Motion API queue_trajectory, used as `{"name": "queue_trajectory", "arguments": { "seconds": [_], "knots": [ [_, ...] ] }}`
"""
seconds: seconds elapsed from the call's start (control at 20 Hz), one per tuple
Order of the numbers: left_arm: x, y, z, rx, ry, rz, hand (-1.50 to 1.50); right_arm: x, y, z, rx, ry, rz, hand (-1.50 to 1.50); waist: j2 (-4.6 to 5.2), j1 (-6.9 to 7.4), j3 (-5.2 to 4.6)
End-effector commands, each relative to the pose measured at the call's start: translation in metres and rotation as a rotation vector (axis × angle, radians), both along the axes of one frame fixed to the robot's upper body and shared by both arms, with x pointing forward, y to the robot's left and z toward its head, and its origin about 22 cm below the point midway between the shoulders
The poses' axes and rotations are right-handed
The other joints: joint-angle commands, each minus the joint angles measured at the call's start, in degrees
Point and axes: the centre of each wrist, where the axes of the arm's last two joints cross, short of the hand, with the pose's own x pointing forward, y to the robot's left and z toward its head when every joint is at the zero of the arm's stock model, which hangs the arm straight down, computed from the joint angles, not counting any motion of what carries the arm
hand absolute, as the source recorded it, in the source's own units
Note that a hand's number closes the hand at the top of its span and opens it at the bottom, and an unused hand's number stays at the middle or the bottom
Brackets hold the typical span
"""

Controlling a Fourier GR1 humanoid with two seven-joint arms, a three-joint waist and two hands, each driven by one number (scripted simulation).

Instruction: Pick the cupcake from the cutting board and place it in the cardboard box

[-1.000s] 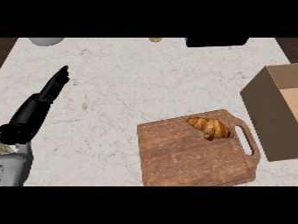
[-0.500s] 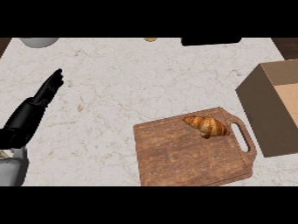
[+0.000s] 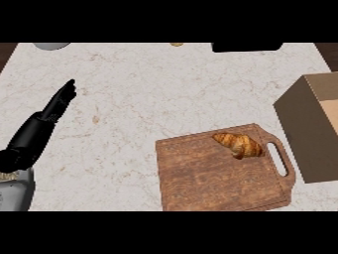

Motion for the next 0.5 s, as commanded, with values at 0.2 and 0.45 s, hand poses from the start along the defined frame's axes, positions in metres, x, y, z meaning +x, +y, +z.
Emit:
{"name": "queue_trajectory", "arguments": {
  "seconds": [0.2, 0.45],
  "knots": [
    [0.016, -0.026, 0.012, 0.021, -0.023, -0.063, 0.0, 0.045, -0.104, 0.068, 0.01, -0.041, -0.207, 1.5, 0.57, 3.34, 0.04],
    [0.02, -0.029, 0.015, -0.004, -0.001, -0.101, 0.0, 0.055, -0.131, 0.05, -0.233, 0.109, -0.246, 1.5, 0.92, 5.19, 0.07]
  ]
}}
